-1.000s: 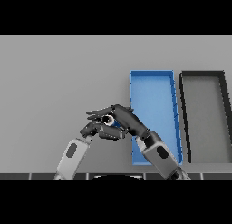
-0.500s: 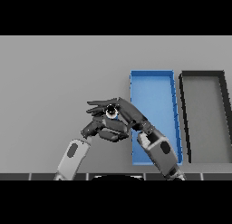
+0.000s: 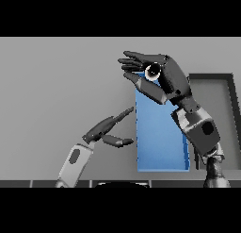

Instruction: Pick up the blue pipe and place it into the blue bin.

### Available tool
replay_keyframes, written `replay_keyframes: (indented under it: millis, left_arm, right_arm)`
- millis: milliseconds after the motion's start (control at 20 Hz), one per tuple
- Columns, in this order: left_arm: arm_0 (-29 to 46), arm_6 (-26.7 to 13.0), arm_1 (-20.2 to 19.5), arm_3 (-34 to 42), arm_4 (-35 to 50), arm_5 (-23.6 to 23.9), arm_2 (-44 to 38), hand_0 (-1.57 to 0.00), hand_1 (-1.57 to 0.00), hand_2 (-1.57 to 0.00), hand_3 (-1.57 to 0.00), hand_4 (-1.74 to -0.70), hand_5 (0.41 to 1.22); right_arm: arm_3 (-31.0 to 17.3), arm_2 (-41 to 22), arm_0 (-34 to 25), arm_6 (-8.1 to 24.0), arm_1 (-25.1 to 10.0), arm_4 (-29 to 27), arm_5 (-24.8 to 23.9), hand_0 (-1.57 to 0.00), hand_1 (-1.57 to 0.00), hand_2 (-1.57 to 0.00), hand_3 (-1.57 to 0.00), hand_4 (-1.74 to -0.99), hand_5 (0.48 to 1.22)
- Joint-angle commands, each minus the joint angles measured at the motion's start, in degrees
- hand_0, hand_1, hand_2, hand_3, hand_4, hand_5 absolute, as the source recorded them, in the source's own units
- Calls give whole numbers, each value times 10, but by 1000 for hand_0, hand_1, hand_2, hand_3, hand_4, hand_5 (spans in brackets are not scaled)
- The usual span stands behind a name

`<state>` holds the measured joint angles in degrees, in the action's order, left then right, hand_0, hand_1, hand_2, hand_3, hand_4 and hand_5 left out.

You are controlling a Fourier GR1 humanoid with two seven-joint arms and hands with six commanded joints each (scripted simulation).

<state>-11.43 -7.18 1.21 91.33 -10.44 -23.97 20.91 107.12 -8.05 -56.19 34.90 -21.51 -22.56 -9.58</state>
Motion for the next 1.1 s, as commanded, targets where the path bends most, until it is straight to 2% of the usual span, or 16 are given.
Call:
replay_keyframes:
  millis: [0, 100, 250, 500, 600, 800, 900, 1000, 1050]
  left_arm:
    - [9, 2, -3, 5, 0, -2, 3, 0, 0, 0, 0, -890, 425]
    - [15, 9, -4, 11, 5, -3, 2, 0, 0, 0, 0, -890, 415]
    - [5, 15, -10, 6, -3, 2, -2, 1, 1, 1, 1, -877, 412]
    - [11, 24, -13, 5, -3, -2, 3, 1, 1, 1, 1, -865, 419]
    - [9, 15, -10, 5, 1, -2, 1, 1, 1, 1, 1, -870, 421]
    - [23, 11, -11, 18, 10, -2, 1, 1, 1, 1, 1, -879, 425]
    - [29, 12, -13, 23, 7, -4, 7, 1, 1, 1, 1, -880, 428]
    - [26, 7, -8, 14, 1, 0, 11, 1, 1, 1, 1, -884, 425]
    - [27, 10, -9, 17, 4, -2, 11, 1, 1, 1, 1, -887, 423]
  right_arm:
    - [-8, 12, 6, 0, -17, -3, -6, -1571, -1571, -1571, -1571, -1741, 1221]
    - [-29, 36, 17, 0, -50, -8, -12, -1571, -1571, -1571, -1571, -1741, 1221]
    - [-39, 70, 71, 0, -93, -6, 5, -1571, -1571, -1571, -1571, -1741, 1221]
    - [4, 81, 220, 0, -117, -22, -26, -1571, -1571, -1571, -1571, -1741, 1221]
    - [29, 76, 282, 0, -121, -28, -37, -1571, -1571, -1571, -1571, -1741, 1221]
    - [72, 46, 401, 0, -133, -31, -99, -1571, -1571, -1571, -1571, -1741, 1221]
    - [87, 26, 449, 0, -157, -38, -137, -1571, -1571, -1571, -1571, -1741, 1221]
    - [88, -17, 479, 0, -185, -36, -198, -1571, -1571, -1571, -1571, -1741, 1221]
    - [91, -33, 494, 0, -208, -47, -231, -1571, -1571, -1571, -1508, -1741, 1221]
